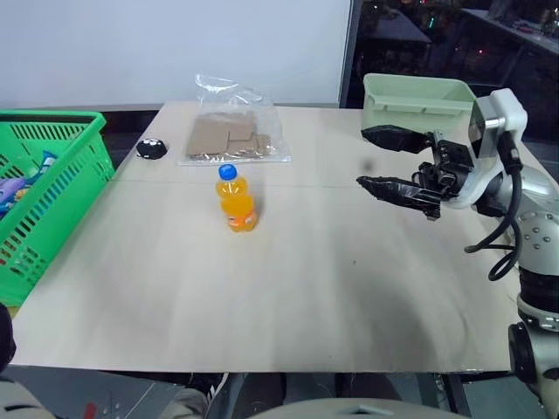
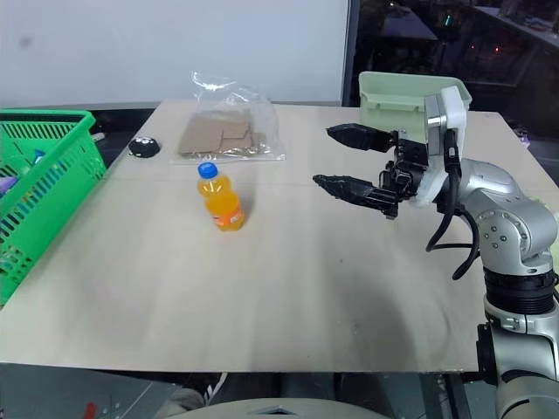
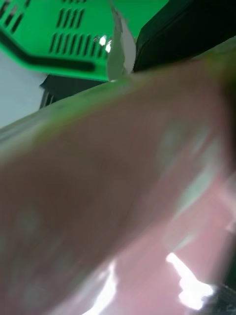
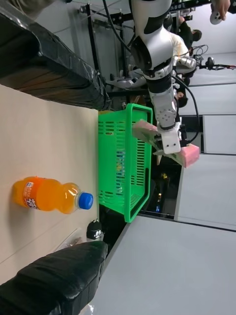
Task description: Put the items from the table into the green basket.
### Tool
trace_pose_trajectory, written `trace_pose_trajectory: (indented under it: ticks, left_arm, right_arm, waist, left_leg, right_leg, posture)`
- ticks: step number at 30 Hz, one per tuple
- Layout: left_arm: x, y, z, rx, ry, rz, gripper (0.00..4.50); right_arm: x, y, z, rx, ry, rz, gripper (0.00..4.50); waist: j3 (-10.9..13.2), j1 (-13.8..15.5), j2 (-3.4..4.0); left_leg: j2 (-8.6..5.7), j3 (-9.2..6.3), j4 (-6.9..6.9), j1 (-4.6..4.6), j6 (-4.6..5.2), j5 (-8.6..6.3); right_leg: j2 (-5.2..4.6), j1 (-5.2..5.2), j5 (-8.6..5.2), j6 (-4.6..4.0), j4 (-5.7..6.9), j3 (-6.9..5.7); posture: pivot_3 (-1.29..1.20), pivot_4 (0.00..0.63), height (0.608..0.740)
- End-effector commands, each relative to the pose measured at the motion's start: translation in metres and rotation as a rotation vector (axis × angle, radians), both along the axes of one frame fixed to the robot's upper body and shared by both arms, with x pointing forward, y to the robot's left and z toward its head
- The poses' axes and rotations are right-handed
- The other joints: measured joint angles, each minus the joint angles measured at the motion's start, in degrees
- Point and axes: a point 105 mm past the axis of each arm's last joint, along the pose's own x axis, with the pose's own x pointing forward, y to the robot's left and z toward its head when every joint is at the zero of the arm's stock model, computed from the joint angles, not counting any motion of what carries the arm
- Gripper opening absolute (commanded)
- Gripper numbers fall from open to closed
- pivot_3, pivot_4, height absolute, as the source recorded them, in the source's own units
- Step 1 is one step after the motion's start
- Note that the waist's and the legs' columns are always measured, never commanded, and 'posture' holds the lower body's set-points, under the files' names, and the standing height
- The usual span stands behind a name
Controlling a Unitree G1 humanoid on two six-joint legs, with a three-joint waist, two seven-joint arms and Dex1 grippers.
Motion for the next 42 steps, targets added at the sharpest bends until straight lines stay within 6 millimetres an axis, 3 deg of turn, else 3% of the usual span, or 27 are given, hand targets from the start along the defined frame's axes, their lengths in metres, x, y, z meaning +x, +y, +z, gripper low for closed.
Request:
trace_pose_trajectory:
  ticks: [1, 5, 7, 10, 13, 17, 21, 28, 32, 35, 38, 40, 42]
  left_arm:
    - [0.005, -0.005, 0.007, 0.011, 0.01, -0.041, 4.41]
    - [0.01, -0.007, -0.017, -0.142, 0.051, -0.075, 4.41]
    - [0.017, -0.011, -0.018, -0.316, -0.109, -0.114, 4.41]
    - [0.037, -0.027, -0.028, -0.78, -0.449, -0.229, 4.41]
    - [0.043, -0.032, -0.023, -0.939, -0.607, -0.273, 4.41]
    - [0.034, -0.023, -0.001, -0.929, -0.804, -0.263, 4.41]
    - [0.025, -0.021, 0.031, -0.802, -0.904, -0.305, 4.41]
    - [0.028, -0.041, 0.083, -0.712, -1.072, -0.53, 4.41]
    - [0.056, -0.096, 0.098, -0.868, -0.974, -0.955, 4.41]
    - [0.065, -0.147, 0.084, -0.999, -0.727, -1.264, 4.41]
    - [0.057, -0.184, 0.043, -1.09, -0.424, -1.388, 4.41]
    - [0.044, -0.2, 0.003, -1.16, -0.193, -1.379, 4.41]
    - [0.028, -0.21, -0.025, -1.208, -0.042, -1.367, 4.41]
  right_arm:
    - [-0.003, -0.004, 0.01, 0.014, -0.047, -0.009, 4.5]
    - [-0.003, -0.004, 0.009, 0.016, -0.045, -0.008, 4.5]
    - [-0.003, -0.004, 0.009, 0.017, -0.044, -0.008, 4.5]
    - [-0.003, -0.003, 0.007, 0.018, -0.043, -0.011, 4.5]
    - [-0.003, -0.003, 0.007, 0.022, -0.043, -0.014, 4.5]
    - [-0.003, -0.004, 0.006, 0.027, -0.043, -0.022, 4.5]
    - [-0.003, -0.005, 0.004, 0.031, -0.04, -0.031, 4.5]
    - [-0.001, -0.008, 0.004, 0.03, -0.038, -0.053, 4.5]
    - [-0.001, -0.01, 0.005, 0.027, -0.039, -0.06, 4.5]
    - [0.0, -0.011, 0.004, 0.025, -0.037, -0.067, 4.5]
    - [0.001, -0.014, 0.004, 0.023, -0.032, -0.076, 4.5]
    - [0.002, -0.018, 0.0, 0.011, -0.019, -0.092, 4.5]
    - [0.003, -0.024, -0.005, -0.007, -0.004, -0.114, 4.5]
  waist:
    - [-0.04, 0.0, -0.06]
    - [-0.05, -0.09, -0.06]
    - [-0.06, -0.07, -0.04]
    - [-0.15, 0.25, -0.19]
    - [-0.19, -0.19, -0.25]
    - [-0.19, -0.89, -0.25]
    - [-0.19, -1.21, -0.25]
    - [-0.21, -1.04, -0.25]
    - [-0.23, -0.82, -0.22]
    - [-0.29, -1.2, -0.02]
    - [-0.34, -2.2, 0.16]
    - [-0.34, -3.48, 0.23]
    - [-0.33, -4.18, 0.27]
  left_leg:
    - [0.0, -0.01, 0.04, 0.0, 0.0, 0.0]
    - [0.0, 0.0, 0.1, -0.01, 0.0, 0.0]
    - [0.0, 0.0, 0.1, 0.0, 0.0, 0.0]
    - [0.0, -0.07, 0.18, -0.03, 0.0, 0.0]
    - [0.01, -0.22, 0.27, -0.06, 0.0, 0.0]
    - [0.01, -0.26, 0.27, -0.03, 0.0, 0.0]
    - [0.01, -0.49, 0.26, -0.04, 0.0, 0.0]
    - [-0.01, -0.61, 0.28, -0.05, -0.01, 0.01]
    - [-0.02, -0.64, 0.29, -0.05, -0.01, 0.01]
    - [-0.02, -0.64, 0.32, -0.06, -0.02, 0.02]
    - [-0.04, -0.58, 0.31, -0.04, -0.02, 0.01]
    - [-0.02, -0.6, 0.28, 0.01, -0.01, 0.01]
    - [0.03, -0.62, 0.22, 0.02, 0.0, 0.01]
  right_leg:
    - [0.0, 0.0, 0.0, 0.0, 0.04, -0.01]
    - [0.0, 0.0, 0.0, 0.0, 0.07, 0.0]
    - [0.0, 0.0, 0.0, 0.0, 0.1, 0.0]
    - [0.0, 0.0, -0.01, -0.01, 0.24, -0.11]
    - [0.0, 0.07, 0.0, -0.01, 0.25, -0.24]
    - [0.0, 0.07, 0.0, 0.0, 0.28, -0.24]
    - [0.0, 0.11, 0.0, 0.0, 0.31, -0.45]
    - [-0.01, 0.2, 0.0, -0.01, 0.29, -0.58]
    - [-0.01, 0.22, 0.0, -0.02, 0.3, -0.62]
    - [-0.01, 0.25, 0.0, -0.03, 0.29, -0.61]
    - [-0.05, 0.25, 0.0, -0.03, 0.32, -0.51]
    - [-0.03, 0.23, 0.0, -0.04, 0.38, -0.48]
    - [0.01, 0.2, -0.03, -0.09, 0.39, -0.48]
  posture:
    - [0.03, 0.003, 0.74]
    - [0.03, 0.001, 0.74]
    - [0.03, 0.0, 0.74]
    - [0.03, 0.0, 0.74]
    - [0.03, 0.0, 0.74]
    - [0.03, 0.0, 0.74]
    - [0.02, 0.0, 0.74]
    - [0.01, 0.0, 0.74]
    - [0.01, 0.0, 0.74]
    - [0.01, 0.0, 0.74]
    - [0.01, 0.0, 0.74]
    - [0.01, 0.002, 0.74]
    - [0.0, 0.005, 0.74]
